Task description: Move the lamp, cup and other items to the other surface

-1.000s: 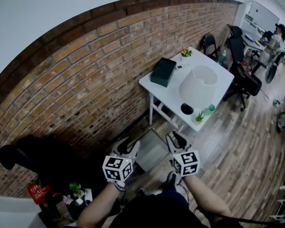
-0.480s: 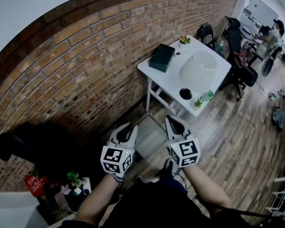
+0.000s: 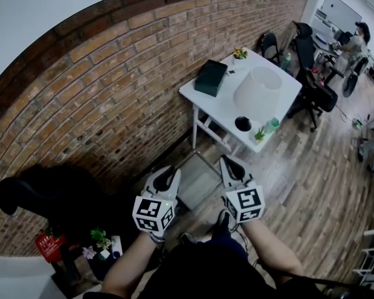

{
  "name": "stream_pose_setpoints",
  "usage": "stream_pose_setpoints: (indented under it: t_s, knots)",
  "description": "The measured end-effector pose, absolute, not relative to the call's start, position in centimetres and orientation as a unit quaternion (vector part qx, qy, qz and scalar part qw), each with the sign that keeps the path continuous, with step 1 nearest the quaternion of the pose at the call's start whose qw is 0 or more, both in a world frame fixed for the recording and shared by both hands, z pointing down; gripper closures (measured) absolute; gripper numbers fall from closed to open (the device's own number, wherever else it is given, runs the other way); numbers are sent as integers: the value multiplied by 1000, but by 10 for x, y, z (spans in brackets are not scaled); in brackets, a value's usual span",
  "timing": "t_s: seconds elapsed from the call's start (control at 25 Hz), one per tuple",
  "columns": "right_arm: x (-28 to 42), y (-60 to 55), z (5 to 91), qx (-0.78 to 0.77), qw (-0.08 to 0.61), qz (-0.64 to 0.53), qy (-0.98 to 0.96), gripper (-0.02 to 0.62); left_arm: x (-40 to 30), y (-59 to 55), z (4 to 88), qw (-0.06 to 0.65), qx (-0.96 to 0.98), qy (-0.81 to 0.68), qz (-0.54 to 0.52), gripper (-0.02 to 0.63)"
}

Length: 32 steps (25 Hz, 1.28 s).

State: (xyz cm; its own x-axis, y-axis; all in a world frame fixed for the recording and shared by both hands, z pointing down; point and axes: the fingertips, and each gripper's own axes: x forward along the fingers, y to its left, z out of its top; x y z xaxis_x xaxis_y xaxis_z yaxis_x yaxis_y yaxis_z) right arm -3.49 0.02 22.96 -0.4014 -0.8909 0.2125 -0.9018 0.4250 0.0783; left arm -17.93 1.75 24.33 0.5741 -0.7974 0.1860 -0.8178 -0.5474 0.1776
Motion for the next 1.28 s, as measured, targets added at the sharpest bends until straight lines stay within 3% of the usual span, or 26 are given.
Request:
stream_pose_setpoints:
  t_s: [1.28]
  knots:
    - [-22,12,222,537,98,23,-837,592,-169,30,248,126,881,-453,54,551]
